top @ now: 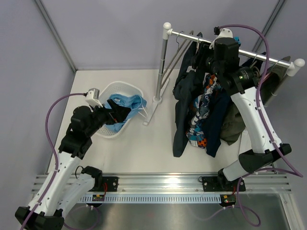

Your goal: Remove the shorts from the hanger

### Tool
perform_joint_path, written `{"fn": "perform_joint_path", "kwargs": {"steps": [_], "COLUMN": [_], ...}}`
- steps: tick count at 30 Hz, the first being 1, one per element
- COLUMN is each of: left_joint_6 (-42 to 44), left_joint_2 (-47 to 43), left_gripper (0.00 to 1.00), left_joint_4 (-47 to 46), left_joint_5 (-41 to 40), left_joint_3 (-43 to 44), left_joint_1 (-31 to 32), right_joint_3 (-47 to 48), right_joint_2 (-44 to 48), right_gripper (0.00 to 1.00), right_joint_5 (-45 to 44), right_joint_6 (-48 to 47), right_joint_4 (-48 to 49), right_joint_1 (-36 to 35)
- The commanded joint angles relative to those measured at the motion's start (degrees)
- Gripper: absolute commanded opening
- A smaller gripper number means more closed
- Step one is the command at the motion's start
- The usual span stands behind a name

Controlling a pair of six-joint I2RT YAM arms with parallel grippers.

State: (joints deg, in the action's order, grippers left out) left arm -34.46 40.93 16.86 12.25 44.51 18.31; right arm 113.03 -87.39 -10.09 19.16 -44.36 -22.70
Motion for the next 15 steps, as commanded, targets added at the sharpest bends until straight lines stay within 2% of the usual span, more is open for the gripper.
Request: {"fn": "perform_joint_path", "kwargs": {"steps": [1,11,15], "left_joint_6": [-0.3,-0.7,-0.2], "left_joint_2": [-0.2,-1.6,-2.3], "left_gripper": [0.99,0.99,0.99], "left_joint_4": [-2.4,-2.4,-1.7], "left_joint_5": [1.4,1.2,0.8], "left_joint_3": [0.3,-1.1,-1.2], "left_joint_1": [0.2,0.2,0.2], "right_joint_3": [-0.4,-0.3,-0.2], "right_joint_2": [-1.5,-2.9,-2.8], "right_gripper": [0.53,0.42,0.31], "right_joint_5": [-2.3,-1.7,-0.4], "right_joint_6": [0.8,2.5,3.5], "right_joint_4": [3.7,3.8,3.6], "right_joint_1": [-0.9,-0.9,-0.9]}}
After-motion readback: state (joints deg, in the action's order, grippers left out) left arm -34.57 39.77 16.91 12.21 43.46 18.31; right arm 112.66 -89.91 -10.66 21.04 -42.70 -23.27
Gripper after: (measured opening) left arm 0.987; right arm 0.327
